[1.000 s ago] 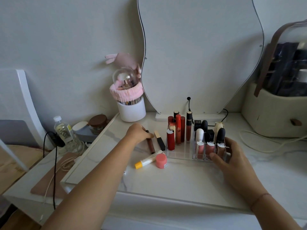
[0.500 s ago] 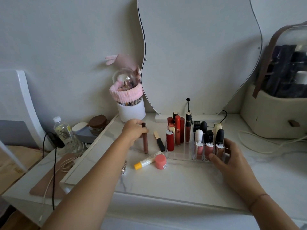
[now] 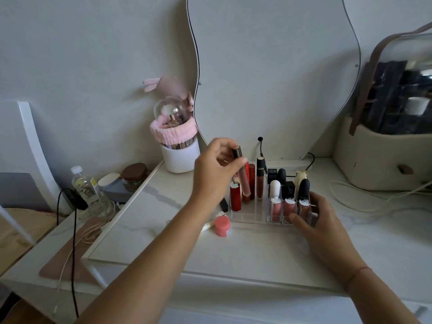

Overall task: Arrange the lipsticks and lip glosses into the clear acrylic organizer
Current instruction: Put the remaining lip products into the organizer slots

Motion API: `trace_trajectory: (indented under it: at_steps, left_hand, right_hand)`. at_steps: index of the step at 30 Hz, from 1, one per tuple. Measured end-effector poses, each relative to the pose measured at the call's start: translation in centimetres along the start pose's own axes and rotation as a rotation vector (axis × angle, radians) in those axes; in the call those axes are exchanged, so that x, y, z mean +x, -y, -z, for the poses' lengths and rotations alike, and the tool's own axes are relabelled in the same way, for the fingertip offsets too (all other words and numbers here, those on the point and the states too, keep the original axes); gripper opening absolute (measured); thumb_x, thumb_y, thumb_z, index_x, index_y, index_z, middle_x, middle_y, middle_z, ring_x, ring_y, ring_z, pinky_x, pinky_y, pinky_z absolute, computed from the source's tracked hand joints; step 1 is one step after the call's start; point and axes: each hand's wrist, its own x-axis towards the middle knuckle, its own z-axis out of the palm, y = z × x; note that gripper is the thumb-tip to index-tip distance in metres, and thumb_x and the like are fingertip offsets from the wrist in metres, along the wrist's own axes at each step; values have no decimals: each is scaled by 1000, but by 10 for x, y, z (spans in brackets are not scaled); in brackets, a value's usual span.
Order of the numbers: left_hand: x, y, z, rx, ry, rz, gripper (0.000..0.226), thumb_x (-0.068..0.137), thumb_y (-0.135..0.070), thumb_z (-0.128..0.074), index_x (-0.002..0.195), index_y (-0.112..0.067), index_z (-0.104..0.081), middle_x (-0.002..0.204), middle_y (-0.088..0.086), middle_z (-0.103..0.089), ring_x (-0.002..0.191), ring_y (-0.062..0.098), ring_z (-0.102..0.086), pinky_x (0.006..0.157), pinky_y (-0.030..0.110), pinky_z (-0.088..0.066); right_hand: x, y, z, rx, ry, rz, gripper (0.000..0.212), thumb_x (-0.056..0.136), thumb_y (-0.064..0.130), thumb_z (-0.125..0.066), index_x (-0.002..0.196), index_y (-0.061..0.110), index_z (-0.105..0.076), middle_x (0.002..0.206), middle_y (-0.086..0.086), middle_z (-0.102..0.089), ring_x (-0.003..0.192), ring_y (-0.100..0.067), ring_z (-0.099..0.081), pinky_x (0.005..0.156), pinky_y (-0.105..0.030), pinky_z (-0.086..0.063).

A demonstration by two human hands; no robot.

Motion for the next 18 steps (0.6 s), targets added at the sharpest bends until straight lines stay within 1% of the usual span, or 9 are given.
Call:
trace_trajectory:
  at_steps: [2, 4, 5, 7, 11, 14, 16, 18]
  left_hand:
    - [-8, 10, -9, 53, 17, 19, 29, 69, -13, -78, 88, -27, -62, 78, -11, -65, 71, 3, -59, 67, 18, -50]
    - [-15, 19, -14, 104, 23, 15, 29, 69, -10, -78, 89, -23, -63, 75, -15, -63, 67, -3, -57, 65, 12, -47]
    - [-18, 23, -16, 125, 20, 2, 29, 68, -8, -78, 90, -20, -63, 75, -16, -61, 67, -4, -57, 63, 8, -43]
    - [-21, 28, -18, 168, 6, -22, 28, 68, -7, -78, 91, -15, -63, 77, -16, -60, 69, -4, -55, 64, 5, -40]
    - [-20, 31, -19, 244, -3, -70, 29, 67, -10, -79, 92, -14, -63, 83, -8, -62, 73, 4, -54, 69, 6, -39]
    - [-19, 31, -21, 288, 4, -113, 30, 66, -11, -79, 92, -15, -63, 87, -6, -62, 72, 5, -53, 69, 4, -36]
    - [-18, 32, -22, 303, 7, -121, 32, 66, -11, -79, 94, -15, -63, 88, -5, -61, 73, 6, -53, 69, 5, -36]
    - [-19, 33, -22, 310, 4, -119, 35, 66, -13, -80, 97, -16, -63, 90, -5, -60, 74, 5, -52, 69, 7, -38]
  right_hand:
    - [0, 1, 0, 4, 1, -3, 64, 82, 30, -69, 137, 27, -37, 133, -1, -53, 117, -20, -55, 99, -42, -45]
    - [-1, 1, 0, 8, -3, -5, 63, 82, 30, -69, 137, 28, -38, 132, 0, -53, 116, -19, -56, 99, -42, -45]
    - [-1, 1, 1, 2, -6, -6, 63, 82, 31, -69, 136, 29, -38, 132, 1, -53, 115, -19, -56, 98, -42, -45]
    - [-1, 1, 1, -8, -8, -7, 63, 81, 31, -69, 136, 29, -38, 131, 2, -53, 114, -19, -56, 97, -41, -45]
    - [-1, 1, 1, -8, -4, -9, 63, 81, 32, -69, 136, 29, -38, 131, 1, -53, 114, -19, -56, 97, -41, -46]
    - [-1, 2, 1, -8, -1, -9, 62, 81, 32, -69, 135, 30, -39, 131, 1, -53, 114, -19, -56, 97, -41, -46]
    - [-1, 2, 1, -4, 0, -10, 62, 82, 32, -69, 136, 29, -38, 132, 1, -52, 114, -18, -55, 96, -40, -46]
    - [-1, 2, 1, -7, 3, -13, 63, 82, 32, -69, 136, 30, -38, 132, 1, -52, 115, -19, -55, 98, -42, -45]
